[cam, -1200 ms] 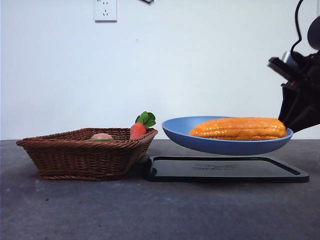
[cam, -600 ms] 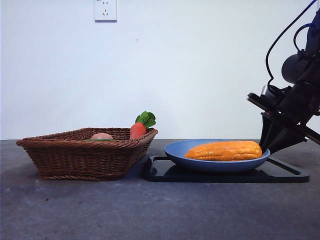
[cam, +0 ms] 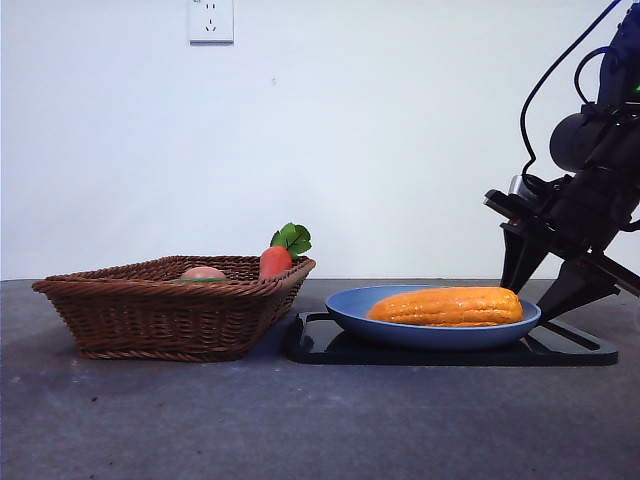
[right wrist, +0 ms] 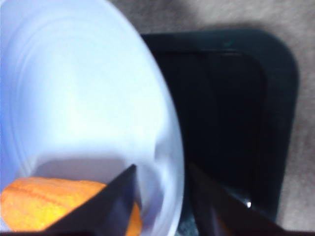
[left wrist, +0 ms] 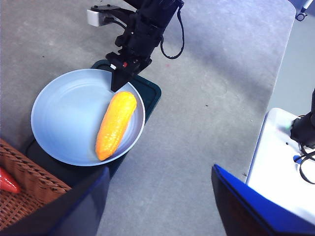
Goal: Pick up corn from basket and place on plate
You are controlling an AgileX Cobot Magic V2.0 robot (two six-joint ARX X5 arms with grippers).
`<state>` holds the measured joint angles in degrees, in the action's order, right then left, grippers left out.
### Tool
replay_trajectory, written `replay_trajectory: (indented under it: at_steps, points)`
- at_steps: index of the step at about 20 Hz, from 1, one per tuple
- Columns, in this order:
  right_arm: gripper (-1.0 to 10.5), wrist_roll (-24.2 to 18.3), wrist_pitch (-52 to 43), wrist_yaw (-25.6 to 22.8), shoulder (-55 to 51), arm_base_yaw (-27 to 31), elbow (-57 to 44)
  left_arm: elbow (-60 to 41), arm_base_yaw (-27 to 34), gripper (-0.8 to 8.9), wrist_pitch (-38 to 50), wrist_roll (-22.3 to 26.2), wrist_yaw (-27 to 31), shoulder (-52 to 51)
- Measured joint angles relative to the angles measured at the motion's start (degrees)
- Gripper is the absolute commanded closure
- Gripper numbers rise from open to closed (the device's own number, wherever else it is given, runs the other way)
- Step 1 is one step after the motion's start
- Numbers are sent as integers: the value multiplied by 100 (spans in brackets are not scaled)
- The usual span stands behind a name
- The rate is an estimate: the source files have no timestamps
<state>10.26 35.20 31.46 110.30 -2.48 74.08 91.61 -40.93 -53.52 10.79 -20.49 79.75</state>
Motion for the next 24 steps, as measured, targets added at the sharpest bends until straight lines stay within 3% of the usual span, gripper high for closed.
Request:
replay_trajectory:
  at_steps: [4, 11, 15, 19, 21, 24]
  points:
    - [743, -42, 190, -264, -299, 155, 4, 0, 4, 475, 2, 0, 2, 0]
    - [744, -339, 1097, -463, -2352, 398, 13, 0, 52, 475, 11, 13, 2, 0]
    - [744, -527, 1598, -463, -3668, 157, -94, 0, 155, 475, 11, 20, 2, 0]
    - [745, -575, 1722, -452, -5003, -297, -988, 0, 282, 486, 11, 20, 2, 0]
    - [756, -577, 1742, -455, -5578, -540, -1547, 0, 323, 540, 11, 20, 2, 0]
    - [846, -575, 1773, -450, -6183, -745, -2188, 0, 343, 699, -2, 20, 2, 0]
